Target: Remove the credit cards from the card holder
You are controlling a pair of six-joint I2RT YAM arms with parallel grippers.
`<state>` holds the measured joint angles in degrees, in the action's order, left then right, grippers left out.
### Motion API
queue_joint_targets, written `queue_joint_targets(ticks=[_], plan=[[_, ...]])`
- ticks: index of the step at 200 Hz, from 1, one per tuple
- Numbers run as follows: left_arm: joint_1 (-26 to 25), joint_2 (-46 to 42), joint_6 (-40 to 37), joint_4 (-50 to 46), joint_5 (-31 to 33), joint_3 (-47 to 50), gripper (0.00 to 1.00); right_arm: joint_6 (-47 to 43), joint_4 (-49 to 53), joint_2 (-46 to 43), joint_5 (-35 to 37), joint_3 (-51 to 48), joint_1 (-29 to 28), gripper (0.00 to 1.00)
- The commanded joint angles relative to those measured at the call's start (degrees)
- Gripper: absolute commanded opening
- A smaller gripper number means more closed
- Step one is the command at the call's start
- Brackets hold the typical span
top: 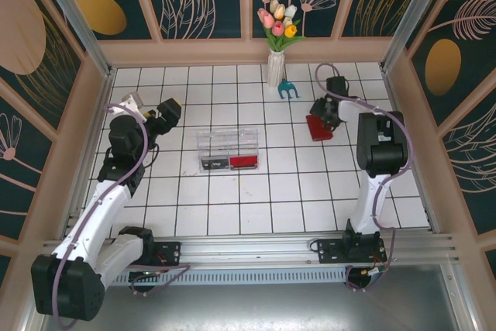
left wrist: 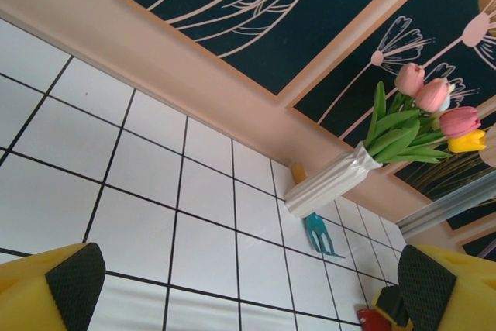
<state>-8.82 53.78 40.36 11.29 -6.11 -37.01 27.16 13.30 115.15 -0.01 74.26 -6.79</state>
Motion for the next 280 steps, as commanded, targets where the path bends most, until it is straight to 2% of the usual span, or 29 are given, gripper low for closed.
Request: queue_joint_targets(ticks=[1,30,65,78,108,118,130,148,171,206,235,280], plan=[[-0.36,-1.22,-0.04,0.24,-1.67,0.89,0.99,4.51,2.09,-4.32,-0.83,-5.88,-5.02,0.58],[-0.70,-1.38,-0.80,-1.00,-3.51,0.54,0.98,10.03,-2.60,-9.97,-2.50,-16.31,-11.43,0.57],[-3.62,-1.85,1.12,-0.01,-4.99,1.57,0.90,10.64,-1.39,-15.55,4.43,-19.82,-17.10,0.63],[-7.00,-1.42,2.58,1.11,-4.53,2.26,0.90,8.68,0.60,-17.99,8.18,-19.43,-18.64,0.64],[-18.04,0.11,5.32,3.25,1.76,3.51,0.91,1.10,3.49,-22.54,15.14,-19.25,-23.59,0.70],[-20.86,0.70,6.40,4.66,3.03,4.28,0.92,-1.06,4.51,-22.83,16.68,-19.47,-25.18,0.62],[-24.13,1.63,7.03,5.81,4.77,4.91,0.93,-2.49,6.22,-22.41,19.39,-19.52,-27.42,0.60],[-27.36,3.43,6.93,6.08,6.47,4.96,0.99,-2.76,8.66,-20.72,22.82,-19.52,-29.40,0.50],[-28.12,4.65,7.11,5.52,7.15,4.96,0.99,-3.25,10.49,-18.50,24.15,-19.19,-29.68,0.41],[-28.24,4.06,5.97,3.77,7.95,3.87,0.99,-3.34,11.59,-18.30,24.12,-19.29,-30.24,0.39],[-28.24,4.01,5.98,3.68,8.19,3.87,0.99,-4.29,10.84,-17.79,23.39,-20.20,-30.74,0.43],[-28.20,4.61,6.31,3.72,7.77,3.78,0.99,-5.71,9.73,-14.72,23.47,-19.70,-29.93,0.36]])
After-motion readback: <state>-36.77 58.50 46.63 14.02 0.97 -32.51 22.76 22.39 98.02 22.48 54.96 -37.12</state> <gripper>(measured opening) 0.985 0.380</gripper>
